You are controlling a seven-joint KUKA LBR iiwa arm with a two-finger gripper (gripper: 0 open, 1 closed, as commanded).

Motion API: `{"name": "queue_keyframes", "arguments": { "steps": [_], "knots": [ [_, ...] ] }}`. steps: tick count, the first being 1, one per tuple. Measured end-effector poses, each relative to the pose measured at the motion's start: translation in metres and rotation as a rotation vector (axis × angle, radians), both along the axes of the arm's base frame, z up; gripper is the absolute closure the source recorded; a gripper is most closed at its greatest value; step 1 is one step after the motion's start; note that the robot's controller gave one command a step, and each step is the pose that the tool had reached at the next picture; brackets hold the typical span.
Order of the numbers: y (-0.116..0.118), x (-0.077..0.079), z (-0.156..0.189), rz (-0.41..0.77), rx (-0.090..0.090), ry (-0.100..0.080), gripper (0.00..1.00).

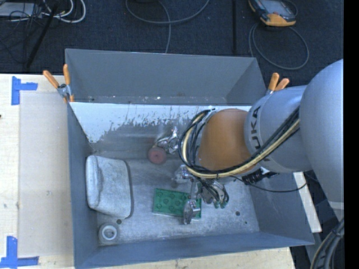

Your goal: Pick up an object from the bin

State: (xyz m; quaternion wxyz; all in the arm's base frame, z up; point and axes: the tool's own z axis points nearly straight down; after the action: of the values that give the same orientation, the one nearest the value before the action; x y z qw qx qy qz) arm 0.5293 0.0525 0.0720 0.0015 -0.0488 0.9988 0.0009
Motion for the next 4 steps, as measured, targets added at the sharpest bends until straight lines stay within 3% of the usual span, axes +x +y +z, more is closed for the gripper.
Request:
{"name": "queue_keyframes", "arguments": {
  "steps": [1, 2, 3, 4],
  "knots": [
    [0.000, 0.001, 0.001, 0.001, -0.001, 0.002, 0.00],
    [0.000, 0.001, 0.002, 0.003, -0.002, 0.002, 1.00],
    [0.000, 0.003, 0.082, 0.005, -0.001, -0.004, 1.00],
    [0.001, 0.004, 0.090, 0.008, -0.002, 0.002, 1.00]
  ]
}}
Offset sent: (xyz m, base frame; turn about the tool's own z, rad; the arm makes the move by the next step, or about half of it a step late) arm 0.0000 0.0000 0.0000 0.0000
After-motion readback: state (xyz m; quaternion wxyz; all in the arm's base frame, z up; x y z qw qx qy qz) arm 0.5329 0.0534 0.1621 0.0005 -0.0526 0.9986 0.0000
